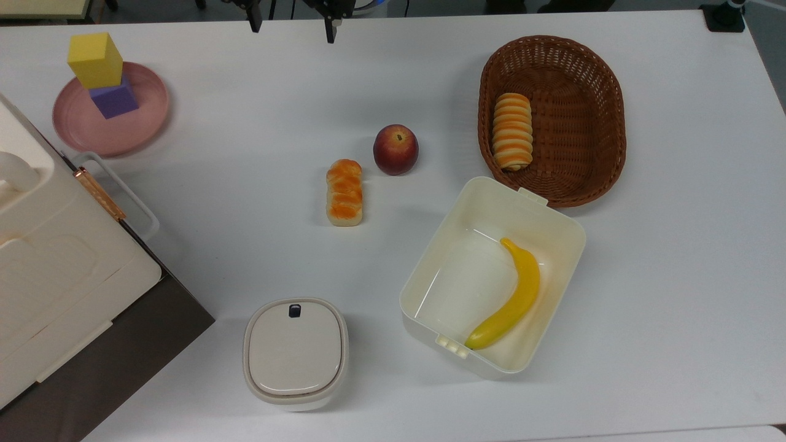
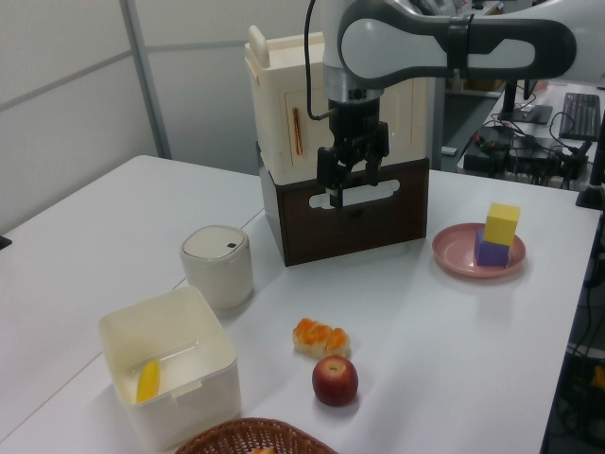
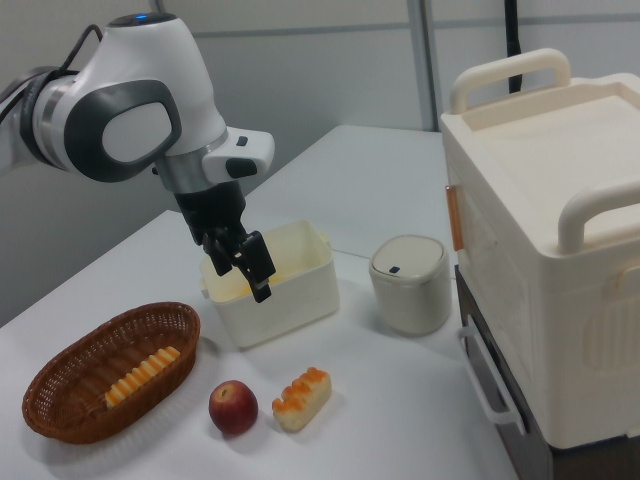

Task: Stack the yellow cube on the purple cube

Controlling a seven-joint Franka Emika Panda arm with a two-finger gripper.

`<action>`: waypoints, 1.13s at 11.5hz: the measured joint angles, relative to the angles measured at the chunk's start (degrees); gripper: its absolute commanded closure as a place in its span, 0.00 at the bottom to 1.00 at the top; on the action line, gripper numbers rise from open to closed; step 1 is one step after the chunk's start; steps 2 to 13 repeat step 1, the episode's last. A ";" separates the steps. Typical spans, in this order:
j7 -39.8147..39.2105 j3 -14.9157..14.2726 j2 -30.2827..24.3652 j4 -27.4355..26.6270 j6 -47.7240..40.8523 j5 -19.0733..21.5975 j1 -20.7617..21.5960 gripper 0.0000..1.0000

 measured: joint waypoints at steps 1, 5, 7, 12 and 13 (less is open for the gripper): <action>0.05 -0.01 -0.05 0.00 -0.01 0.00 0.13 0.00; 0.05 -0.01 -0.05 0.00 -0.01 0.00 0.13 0.00; 0.05 -0.01 -0.05 0.00 -0.01 0.00 0.13 0.00; 0.05 -0.01 -0.05 0.00 -0.01 0.00 0.13 0.00; 0.05 -0.01 -0.05 0.00 -0.01 0.00 0.13 0.00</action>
